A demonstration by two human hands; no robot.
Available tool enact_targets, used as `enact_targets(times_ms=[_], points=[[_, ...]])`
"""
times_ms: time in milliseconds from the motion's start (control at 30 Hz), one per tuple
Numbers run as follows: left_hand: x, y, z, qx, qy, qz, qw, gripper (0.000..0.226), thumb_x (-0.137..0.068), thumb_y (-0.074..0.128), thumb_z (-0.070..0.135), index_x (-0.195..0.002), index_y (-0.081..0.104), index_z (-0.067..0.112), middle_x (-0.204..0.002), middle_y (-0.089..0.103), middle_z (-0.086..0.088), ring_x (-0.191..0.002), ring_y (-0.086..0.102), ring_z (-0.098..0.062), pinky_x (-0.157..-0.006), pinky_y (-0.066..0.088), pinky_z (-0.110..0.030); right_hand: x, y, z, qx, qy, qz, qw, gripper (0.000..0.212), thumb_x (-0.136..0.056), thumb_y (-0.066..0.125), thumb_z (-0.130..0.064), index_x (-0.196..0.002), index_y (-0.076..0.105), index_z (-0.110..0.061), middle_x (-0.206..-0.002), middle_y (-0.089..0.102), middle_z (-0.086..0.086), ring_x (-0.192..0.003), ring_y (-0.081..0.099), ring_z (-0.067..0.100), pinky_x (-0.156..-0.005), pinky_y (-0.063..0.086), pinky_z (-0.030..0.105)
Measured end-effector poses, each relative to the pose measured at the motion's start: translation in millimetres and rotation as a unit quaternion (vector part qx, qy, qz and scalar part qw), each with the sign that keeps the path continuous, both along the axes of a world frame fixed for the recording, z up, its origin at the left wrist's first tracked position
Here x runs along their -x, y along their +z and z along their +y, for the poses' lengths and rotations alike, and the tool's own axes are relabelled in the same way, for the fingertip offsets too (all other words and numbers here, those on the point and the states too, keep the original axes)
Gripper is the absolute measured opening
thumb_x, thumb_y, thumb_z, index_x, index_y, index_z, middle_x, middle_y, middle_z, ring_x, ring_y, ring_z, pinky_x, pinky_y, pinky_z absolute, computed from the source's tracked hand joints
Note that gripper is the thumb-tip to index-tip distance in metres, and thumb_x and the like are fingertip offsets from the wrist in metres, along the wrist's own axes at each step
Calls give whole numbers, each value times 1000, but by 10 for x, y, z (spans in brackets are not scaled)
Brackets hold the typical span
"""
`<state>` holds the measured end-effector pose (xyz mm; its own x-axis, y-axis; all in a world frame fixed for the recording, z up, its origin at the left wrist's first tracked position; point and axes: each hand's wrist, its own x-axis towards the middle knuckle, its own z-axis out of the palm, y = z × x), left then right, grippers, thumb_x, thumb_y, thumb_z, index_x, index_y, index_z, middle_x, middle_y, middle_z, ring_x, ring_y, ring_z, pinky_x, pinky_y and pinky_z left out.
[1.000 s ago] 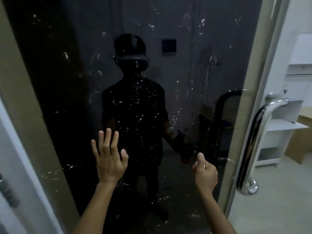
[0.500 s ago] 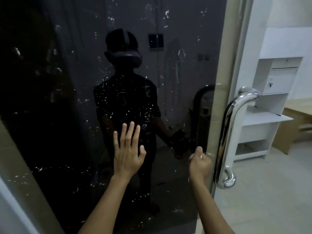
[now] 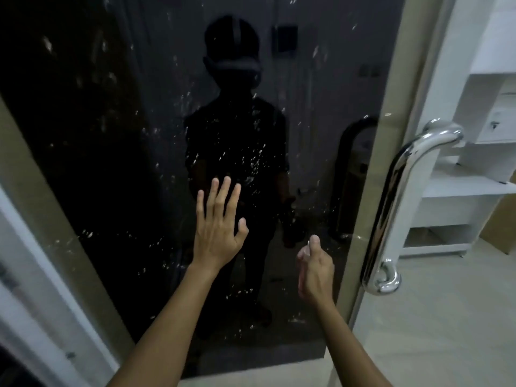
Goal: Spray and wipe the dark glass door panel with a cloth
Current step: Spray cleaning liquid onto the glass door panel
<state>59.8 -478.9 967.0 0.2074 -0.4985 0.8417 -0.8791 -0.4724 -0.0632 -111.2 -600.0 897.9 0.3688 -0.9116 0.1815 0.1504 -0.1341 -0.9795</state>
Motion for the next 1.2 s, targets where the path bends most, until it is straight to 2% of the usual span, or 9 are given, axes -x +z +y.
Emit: enact_targets(times_ms=[67, 167, 300, 467, 600, 733, 867, 967, 1200], points=[[18, -107, 147, -12, -2, 13, 1000, 69, -95, 50, 29, -157, 28, 6, -167, 19, -14, -157, 11, -30, -126, 10, -57, 22, -43, 160, 5, 74, 11, 997, 64, -93, 43, -75, -68, 53, -18, -57, 44, 0, -49, 40, 12, -47, 32, 25], [63, -449, 506, -26, 18, 55, 998, 65, -98, 46, 31, -156, 31, 5, -166, 24, -15, -156, 14, -30, -126, 13, -56, -10, -275, 402, 51, 164, 90, 981, 47, -102, 46, -51, -80, 57, -11, -72, 56, -3, -64, 50, 4, -56, 40, 17], [127, -1141, 1144, -58, 59, 125, 989, 65, -95, 50, 28, -155, 35, 7, -164, 29, -13, -156, 18, -30, -126, 15, -54, -162, -822, 806, 52, 270, 208, 939, 27, -103, 57, -29, -104, 55, -2, -88, 59, 13, -74, 53, 14, -60, 41, 13], [98, -1991, 2080, -89, 108, 230, 963, 64, -96, 47, 29, -155, 35, 8, -164, 28, -12, -156, 18, -30, -125, 17, -54, -530, -1460, 1560, 72, 332, 307, 889, 19, -105, 54, -33, -107, 56, -14, -106, 56, 10, -88, 58, 19, -78, 45, 30], [99, -2614, 2737, -103, 148, 301, 936, 63, -97, 45, 32, -155, 36, 10, -163, 31, -11, -155, 22, -30, -127, 15, -49, -734, -1663, 2117, 78, 353, 322, 875, 20, -105, 56, -23, -85, 55, -25, -86, 54, -2, -80, 56, 3, -72, 38, 12], [120, -3393, 3332, -120, 156, 365, 910, 62, -94, 48, 30, -152, 42, 9, -160, 38, -11, -152, 29, -32, -121, 27, -56, -911, -2165, 2517, 72, 397, 350, 845, 27, -103, 56, -5, -87, 62, 15, -66, 52, -2, -58, 59, 6, -55, 39, 3], [228, -4362, 3851, -128, 174, 411, 886, 59, -93, 50, 27, -149, 46, 10, -157, 43, -10, -151, 32, -31, -117, 32, -57, -1022, -3198, 2841, 70, 421, 348, 834, 9, -101, 64, -21, -99, 69, -14, -89, 68, 3, -88, 62, -2, -72, 42, 8], [343, -5155, 4123, -123, 176, 416, 883, 64, -96, 48, 27, -157, 31, 18, -158, 42, -9, -152, 30, -29, -120, 30, -52, -1031, -4062, 3003, 82, 436, 356, 823, 3, -100, 65, -27, -98, 67, -29, -95, 69, -3, -92, 62, 3, -77, 45, 17], [476, -7302, 4589, -168, 216, 450, 850, 58, -96, 47, 29, -151, 44, 10, -153, 47, -10, -147, 38, -30, -127, 15, -36, -1034, -6212, 3399, 67, 486, 360, 794, 11, -100, 64, -21, -107, 69, -14, -88, 68, 0, -82, 61, -9, -73, 41, 5]])
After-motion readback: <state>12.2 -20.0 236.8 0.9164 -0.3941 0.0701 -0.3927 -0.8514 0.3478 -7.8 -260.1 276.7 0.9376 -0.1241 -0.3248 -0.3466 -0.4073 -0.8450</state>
